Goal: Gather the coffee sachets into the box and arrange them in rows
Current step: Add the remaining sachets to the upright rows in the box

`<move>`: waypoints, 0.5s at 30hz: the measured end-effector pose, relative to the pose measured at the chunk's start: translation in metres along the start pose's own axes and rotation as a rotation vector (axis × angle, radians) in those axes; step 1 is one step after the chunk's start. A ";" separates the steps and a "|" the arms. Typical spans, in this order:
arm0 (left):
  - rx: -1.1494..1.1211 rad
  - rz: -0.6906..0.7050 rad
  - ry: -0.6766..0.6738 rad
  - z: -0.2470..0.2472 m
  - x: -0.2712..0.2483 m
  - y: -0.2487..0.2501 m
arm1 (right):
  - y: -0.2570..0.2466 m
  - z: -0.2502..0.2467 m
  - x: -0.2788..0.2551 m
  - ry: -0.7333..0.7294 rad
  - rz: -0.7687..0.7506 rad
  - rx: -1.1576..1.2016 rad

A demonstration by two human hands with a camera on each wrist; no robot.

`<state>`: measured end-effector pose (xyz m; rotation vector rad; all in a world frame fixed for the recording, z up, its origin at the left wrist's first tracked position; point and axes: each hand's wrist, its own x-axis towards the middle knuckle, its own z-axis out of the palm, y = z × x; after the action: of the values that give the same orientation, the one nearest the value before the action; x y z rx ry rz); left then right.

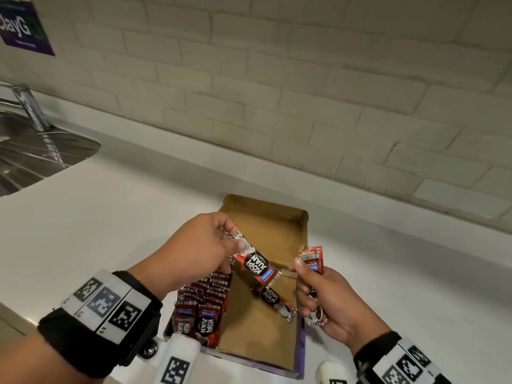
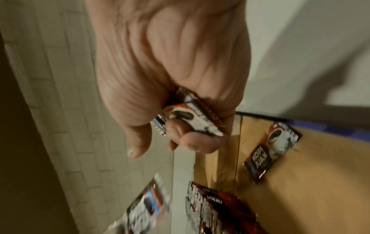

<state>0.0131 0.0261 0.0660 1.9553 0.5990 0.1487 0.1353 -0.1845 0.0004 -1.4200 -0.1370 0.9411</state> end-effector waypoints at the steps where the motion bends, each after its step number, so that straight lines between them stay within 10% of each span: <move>1: -0.029 -0.005 0.002 0.001 -0.001 0.001 | 0.001 0.004 -0.001 -0.034 -0.004 0.008; 11: 0.204 0.012 -0.263 0.004 -0.013 -0.001 | -0.019 0.024 0.002 0.080 -0.159 -0.232; 15: 0.319 0.137 -0.155 0.002 -0.010 0.023 | -0.037 0.035 -0.009 0.092 -0.388 -0.669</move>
<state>0.0129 0.0120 0.0865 2.2928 0.4041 -0.0159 0.1260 -0.1587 0.0444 -1.9507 -0.6834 0.5167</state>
